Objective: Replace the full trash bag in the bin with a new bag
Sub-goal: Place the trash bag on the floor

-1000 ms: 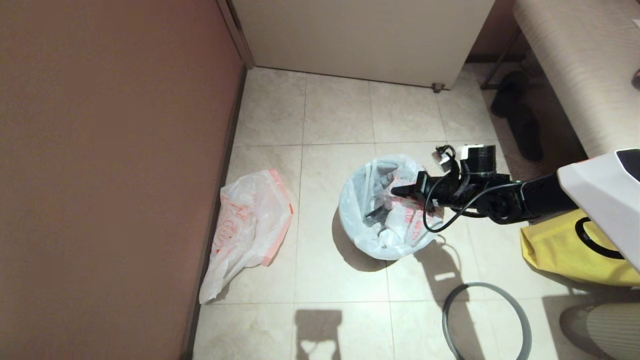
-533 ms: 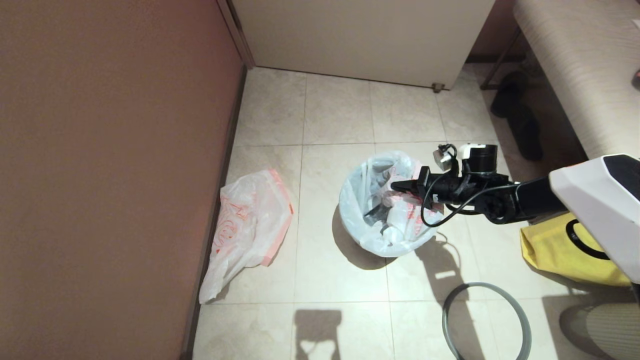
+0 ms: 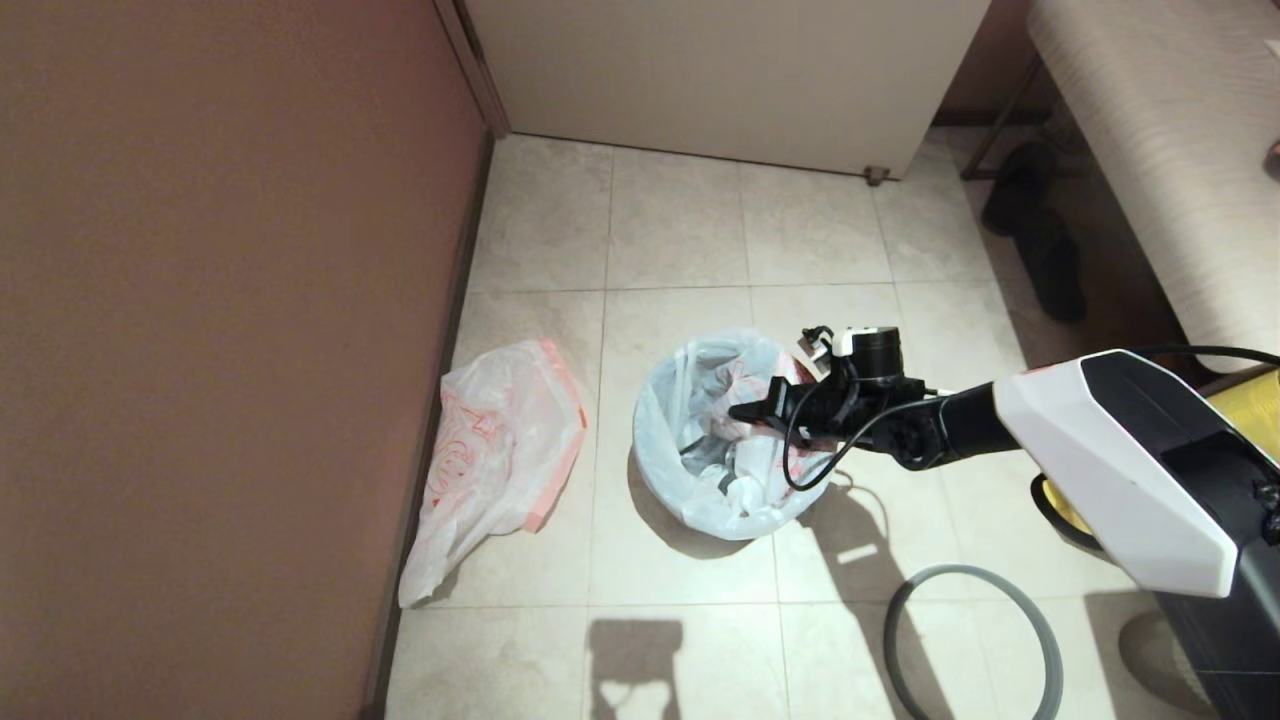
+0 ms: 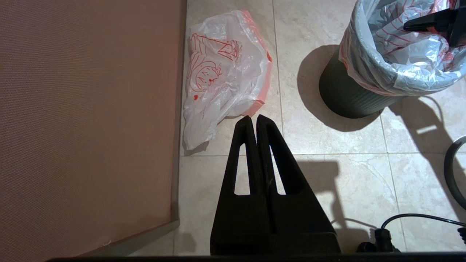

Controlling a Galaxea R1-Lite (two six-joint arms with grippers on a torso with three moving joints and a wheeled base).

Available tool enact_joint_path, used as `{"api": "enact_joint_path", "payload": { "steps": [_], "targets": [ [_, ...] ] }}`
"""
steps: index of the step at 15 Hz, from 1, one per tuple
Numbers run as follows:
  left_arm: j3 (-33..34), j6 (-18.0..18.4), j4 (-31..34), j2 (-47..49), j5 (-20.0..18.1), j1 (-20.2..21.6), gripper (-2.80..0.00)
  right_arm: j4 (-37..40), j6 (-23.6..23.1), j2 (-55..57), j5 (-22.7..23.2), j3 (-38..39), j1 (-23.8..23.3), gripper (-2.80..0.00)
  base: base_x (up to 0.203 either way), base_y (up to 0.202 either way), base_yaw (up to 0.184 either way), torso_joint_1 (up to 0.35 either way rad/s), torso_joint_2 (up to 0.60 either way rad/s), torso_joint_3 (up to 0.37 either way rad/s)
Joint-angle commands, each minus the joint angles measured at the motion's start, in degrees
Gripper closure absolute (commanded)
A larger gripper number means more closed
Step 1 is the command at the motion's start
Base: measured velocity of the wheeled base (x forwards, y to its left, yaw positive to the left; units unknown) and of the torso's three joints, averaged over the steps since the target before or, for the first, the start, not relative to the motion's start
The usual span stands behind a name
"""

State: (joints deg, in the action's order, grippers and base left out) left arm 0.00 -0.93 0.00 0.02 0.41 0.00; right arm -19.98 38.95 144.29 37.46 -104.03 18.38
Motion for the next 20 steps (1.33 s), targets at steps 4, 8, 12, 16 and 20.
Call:
{"api": "enact_joint_path", "payload": {
  "steps": [4,8,12,16,20],
  "targets": [
    [0.0,0.0,0.0,0.0,0.0,0.0,0.0,4.6,0.5,-11.6,-0.3,1.7,0.5,0.0,0.0,0.0,0.0,0.0,0.0,0.0],
    [0.0,0.0,0.0,0.0,0.0,0.0,0.0,10.8,0.3,-20.5,-0.3,6.9,1.3,0.0,0.0,0.0,0.0,0.0,0.0,0.0],
    [0.0,0.0,0.0,0.0,0.0,0.0,0.0,12.4,-1.0,-24.0,-2.6,10.5,1.2,0.0,0.0,0.0,0.0,0.0,0.0,0.0],
    [0.0,0.0,0.0,0.0,0.0,0.0,0.0,15.9,-1.2,-24.9,-2.9,9.6,-0.3,0.0,0.0,0.0,0.0,0.0,0.0,0.0],
    [0.0,0.0,0.0,0.0,0.0,0.0,0.0,11.6,-2.8,-14.7,-9.1,13.8,-0.4,0.0,0.0,0.0,0.0,0.0,0.0,0.0]
  ]
}}
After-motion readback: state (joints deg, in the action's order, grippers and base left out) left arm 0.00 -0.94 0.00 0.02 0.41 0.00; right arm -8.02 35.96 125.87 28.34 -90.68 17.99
